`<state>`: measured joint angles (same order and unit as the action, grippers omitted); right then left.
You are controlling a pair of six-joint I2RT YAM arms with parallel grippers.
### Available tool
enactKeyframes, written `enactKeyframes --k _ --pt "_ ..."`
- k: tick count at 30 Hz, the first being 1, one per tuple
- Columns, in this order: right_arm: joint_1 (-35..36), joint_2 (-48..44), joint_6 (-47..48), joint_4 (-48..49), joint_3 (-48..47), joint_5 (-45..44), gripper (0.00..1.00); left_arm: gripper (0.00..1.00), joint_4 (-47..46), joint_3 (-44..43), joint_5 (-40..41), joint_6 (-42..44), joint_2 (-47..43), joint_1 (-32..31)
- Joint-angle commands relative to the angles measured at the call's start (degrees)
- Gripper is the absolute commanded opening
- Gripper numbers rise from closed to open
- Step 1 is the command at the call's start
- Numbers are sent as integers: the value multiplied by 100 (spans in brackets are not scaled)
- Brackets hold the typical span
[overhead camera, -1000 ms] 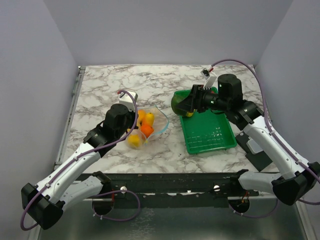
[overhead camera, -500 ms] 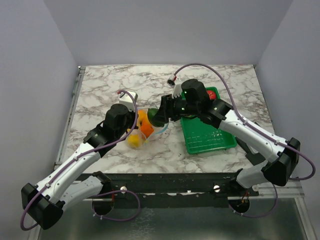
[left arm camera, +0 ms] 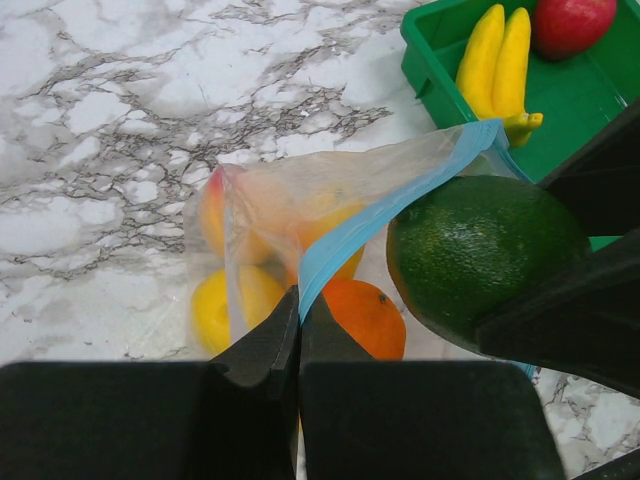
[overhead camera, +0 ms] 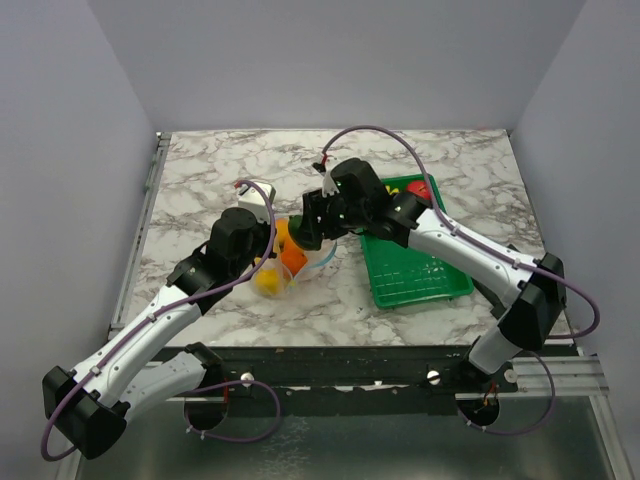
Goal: Place the food in the zip-top bag and seal the zipper
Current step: Place the fake fruit in the zipper food storage bag.
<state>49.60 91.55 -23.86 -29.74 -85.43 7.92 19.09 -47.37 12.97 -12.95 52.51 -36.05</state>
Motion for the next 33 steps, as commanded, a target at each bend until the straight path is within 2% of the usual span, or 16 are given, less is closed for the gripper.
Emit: enactKeyframes --k 1,11,15,20,25,27,33 --pt "113 290 151 -204 -285 -488 33 0 -83 45 -49 39 -7 28" --pt "208 842 -186 -350 -717 -1577 37 0 -81 34 -93 56 57 28" --pt "208 938 -335 -281 -750 -1702 46 0 -81 24 -102 60 74 28" --pt "213 932 -384 -227 -727 -1669 69 0 -81 24 -119 56 90 27" --pt "208 769 -375 -90 -607 -1505 82 0 -81 13 -128 56 117 24" --pt "208 686 -375 -83 -585 -1462 85 0 -81 2 -128 60 122 28" --pt "208 295 -417 -103 -409 -1561 86 0 -81 9 -128 59 123 36"
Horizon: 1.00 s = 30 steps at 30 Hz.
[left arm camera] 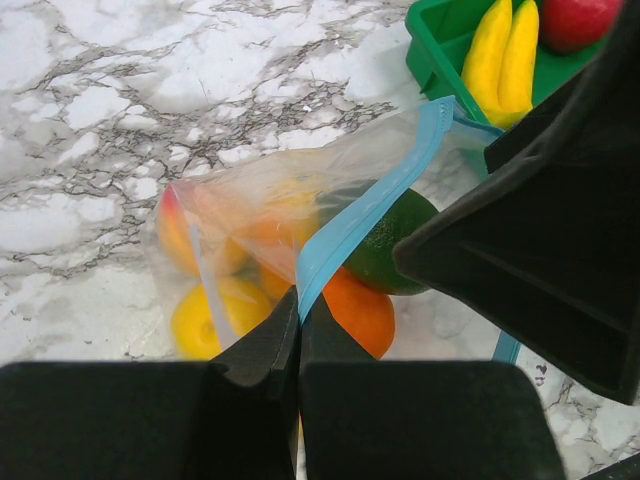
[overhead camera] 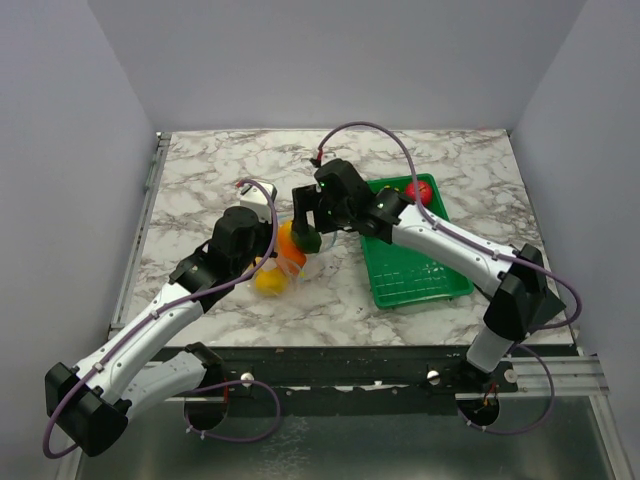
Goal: Place the food in the zip-top bag and seal the zipper
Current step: Place the fake fruit in the zipper food storage bag, then pick up the fake fruit from the bin.
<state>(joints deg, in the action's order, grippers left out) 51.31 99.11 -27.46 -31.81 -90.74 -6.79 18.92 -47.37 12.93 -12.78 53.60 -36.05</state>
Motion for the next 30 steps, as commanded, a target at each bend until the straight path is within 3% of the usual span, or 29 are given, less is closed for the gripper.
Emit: enactKeyframes --k 1,11,19,30 --pt "37 -561 -76 105 165 -123 86 0 -69 7 -122 39 22 34" --pt "37 -1409 29 -310 499 -1125 84 0 -70 -3 -128 34 25 46" --pt "-105 -1494 130 -1059 441 -2377 84 0 -71 7 -144 21 37 46" --pt "-1181 -1513 338 -1190 842 -2445 86 0 -66 50 -89 4 -39 48"
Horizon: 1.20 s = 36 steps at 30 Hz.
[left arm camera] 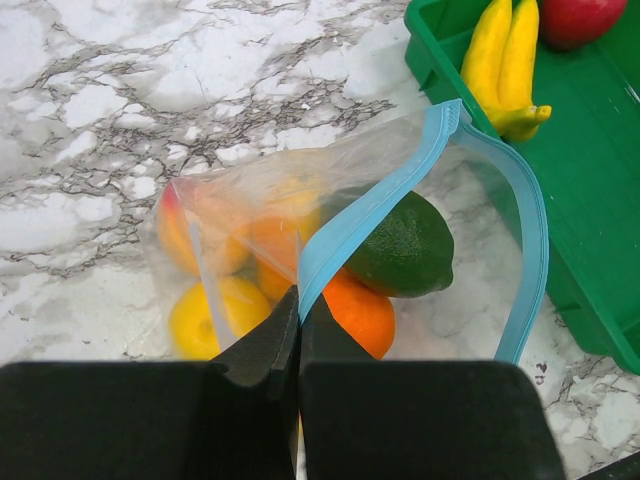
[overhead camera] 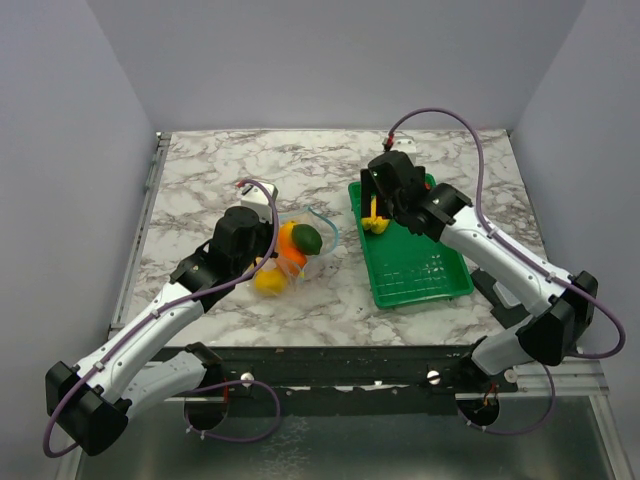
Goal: Place the food in the zip-top bag and seal the zipper
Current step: Pick up the fake fruit from the bin.
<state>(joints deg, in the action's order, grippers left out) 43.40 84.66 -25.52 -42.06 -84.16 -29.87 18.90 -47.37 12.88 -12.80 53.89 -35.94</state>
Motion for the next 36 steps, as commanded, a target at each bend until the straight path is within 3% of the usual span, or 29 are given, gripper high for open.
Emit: enactKeyframes --k 1,7,15,36 --pt "-524 -19 178 -167 203 -84 86 0 -66 45 -84 5 -63 35" --pt "-1108 209 349 28 298 4 98 0 -69 65 -66 11 -80 35" --pt "-1901 714 372 367 162 688 98 0 -66 65 -59 8 -88 35" --pt "-2726 2506 180 337 -979 899 99 0 -62 50 -58 30 -20 35"
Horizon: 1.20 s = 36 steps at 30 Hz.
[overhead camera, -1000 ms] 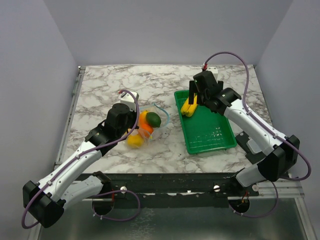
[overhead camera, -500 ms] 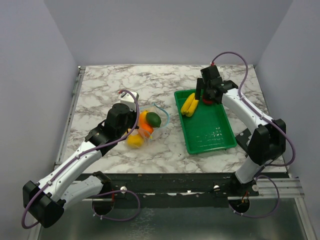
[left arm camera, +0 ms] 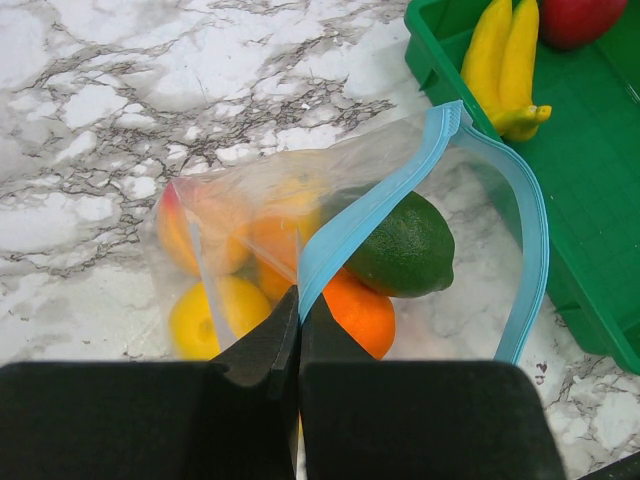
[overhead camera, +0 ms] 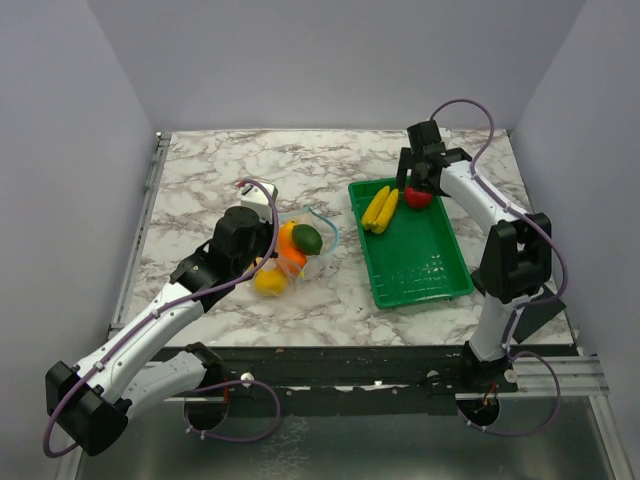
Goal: Place the food in the zip-top bag and seal the zipper
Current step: Pick up the fake fruit from the bin.
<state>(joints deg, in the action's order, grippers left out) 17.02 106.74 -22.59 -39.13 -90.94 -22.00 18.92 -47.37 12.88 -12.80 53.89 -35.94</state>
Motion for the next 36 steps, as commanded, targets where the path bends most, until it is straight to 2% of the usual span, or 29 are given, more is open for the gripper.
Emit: enactKeyframes --k 1,9,27,31,36 --pt "-105 351 -133 43 -354 114 99 0 -64 47 -58 33 -19 35" --pt "-231 862 -255 60 -694 131 98 0 -64 52 -24 50 -19 35" --pt "-340 1397 -431 172 -757 119 94 0 -64 50 -97 93 25 44" --pt "-359 1419 -440 246 -687 73 89 0 -64 46 -126 101 30 41" --pt "-377 1374 -409 315 -625 103 74 0 -64 51 -186 128 34 44"
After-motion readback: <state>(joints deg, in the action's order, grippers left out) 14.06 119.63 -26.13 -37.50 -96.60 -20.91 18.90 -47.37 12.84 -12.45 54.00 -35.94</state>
